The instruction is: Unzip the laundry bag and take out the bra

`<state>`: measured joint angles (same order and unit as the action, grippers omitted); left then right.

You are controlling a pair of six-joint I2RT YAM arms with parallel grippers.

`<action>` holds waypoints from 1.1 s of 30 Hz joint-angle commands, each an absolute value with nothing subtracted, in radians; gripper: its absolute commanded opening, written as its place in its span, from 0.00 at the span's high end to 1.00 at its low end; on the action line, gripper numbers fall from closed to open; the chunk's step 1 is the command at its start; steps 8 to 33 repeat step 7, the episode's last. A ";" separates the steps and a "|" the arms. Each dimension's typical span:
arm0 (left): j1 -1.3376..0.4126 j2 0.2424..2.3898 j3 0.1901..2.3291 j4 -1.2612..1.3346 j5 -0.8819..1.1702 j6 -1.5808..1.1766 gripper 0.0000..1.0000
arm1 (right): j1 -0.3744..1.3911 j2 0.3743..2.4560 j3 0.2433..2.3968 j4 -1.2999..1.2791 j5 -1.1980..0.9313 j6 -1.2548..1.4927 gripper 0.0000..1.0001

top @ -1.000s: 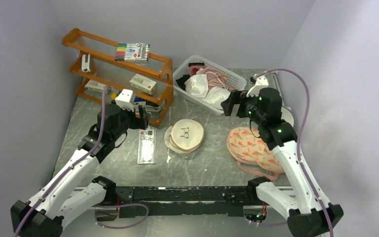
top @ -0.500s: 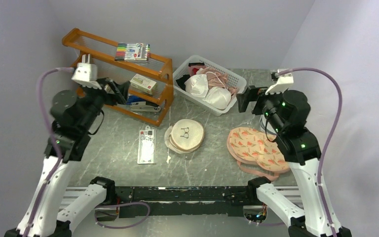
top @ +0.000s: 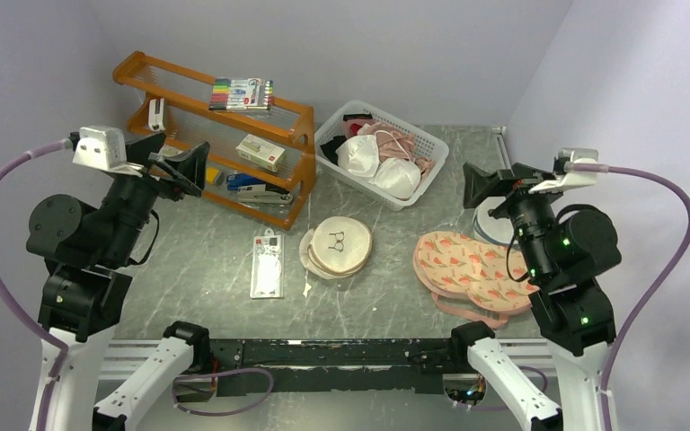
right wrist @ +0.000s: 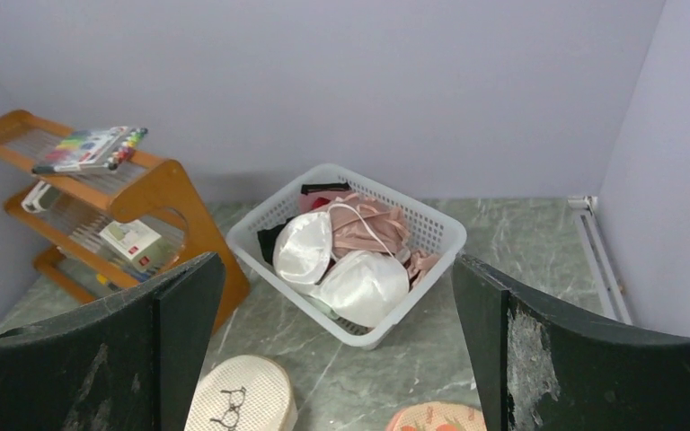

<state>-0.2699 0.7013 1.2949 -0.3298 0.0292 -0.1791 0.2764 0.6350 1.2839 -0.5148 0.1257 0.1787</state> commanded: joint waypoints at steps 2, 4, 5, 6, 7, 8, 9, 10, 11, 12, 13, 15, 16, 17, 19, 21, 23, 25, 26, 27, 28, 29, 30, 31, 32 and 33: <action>-0.262 0.706 1.280 -0.339 0.041 -0.162 0.08 | 0.273 0.673 1.284 -0.522 0.198 0.214 0.00; -0.262 0.703 1.263 -0.324 0.050 -0.169 0.08 | 0.273 0.665 1.269 -0.519 0.192 0.207 0.00; -0.262 0.705 1.255 -0.318 0.056 -0.170 0.08 | 0.273 0.658 1.254 -0.507 0.194 0.205 0.00; -0.262 0.706 1.248 -0.311 0.062 -0.172 0.08 | 0.273 0.655 1.245 -0.501 0.190 0.207 0.00; -0.262 0.708 1.241 -0.306 0.062 -0.174 0.08 | 0.273 0.657 1.246 -0.502 0.186 0.203 0.00; -0.262 0.708 1.241 -0.306 0.062 -0.174 0.08 | 0.273 0.657 1.246 -0.502 0.186 0.203 0.00; -0.262 0.708 1.241 -0.306 0.062 -0.174 0.08 | 0.273 0.657 1.246 -0.502 0.186 0.203 0.00; -0.262 0.708 1.241 -0.306 0.062 -0.174 0.08 | 0.273 0.657 1.246 -0.502 0.186 0.203 0.00; -0.262 0.708 1.241 -0.306 0.062 -0.174 0.08 | 0.273 0.657 1.246 -0.502 0.186 0.203 0.00; -0.262 0.708 1.241 -0.306 0.062 -0.174 0.08 | 0.273 0.657 1.246 -0.502 0.186 0.203 0.00; -0.262 0.708 1.241 -0.306 0.062 -0.174 0.08 | 0.273 0.657 1.246 -0.502 0.186 0.203 0.00; -0.262 0.708 1.241 -0.306 0.062 -0.174 0.08 | 0.273 0.657 1.246 -0.502 0.186 0.203 0.00; -0.262 0.708 1.241 -0.306 0.062 -0.174 0.08 | 0.273 0.657 1.246 -0.502 0.186 0.203 0.00; -0.262 0.708 1.241 -0.306 0.062 -0.174 0.08 | 0.273 0.657 1.246 -0.502 0.186 0.203 0.00; -0.262 0.708 1.241 -0.306 0.062 -0.174 0.08 | 0.273 0.657 1.246 -0.502 0.186 0.203 0.00; -0.262 0.708 1.241 -0.306 0.062 -0.174 0.08 | 0.273 0.657 1.246 -0.502 0.186 0.203 0.00; -0.262 0.708 1.241 -0.306 0.062 -0.174 0.08 | 0.273 0.657 1.246 -0.502 0.186 0.203 0.00; -0.262 0.708 1.241 -0.306 0.062 -0.174 0.08 | 0.273 0.657 1.246 -0.502 0.186 0.203 0.00; -0.262 0.708 1.241 -0.306 0.062 -0.174 0.08 | 0.273 0.657 1.246 -0.502 0.186 0.203 0.00; -0.262 0.708 1.241 -0.306 0.062 -0.174 0.08 | 0.273 0.657 1.246 -0.502 0.186 0.203 0.00; -0.262 0.708 1.241 -0.306 0.062 -0.174 0.08 | 0.273 0.657 1.246 -0.502 0.186 0.203 0.00; -0.262 0.708 1.241 -0.306 0.062 -0.174 0.08 | 0.273 0.657 1.246 -0.502 0.186 0.203 0.00; -0.262 0.708 1.241 -0.306 0.062 -0.174 0.08 | 0.273 0.657 1.246 -0.502 0.186 0.203 0.00; -0.262 0.708 1.241 -0.306 0.062 -0.174 0.08 | 0.273 0.657 1.246 -0.502 0.186 0.203 0.00; -0.262 0.708 1.241 -0.306 0.062 -0.174 0.08 | 0.273 0.657 1.246 -0.502 0.186 0.203 0.00; -0.262 0.708 1.241 -0.306 0.062 -0.174 0.08 | 0.273 0.657 1.246 -0.502 0.186 0.203 0.00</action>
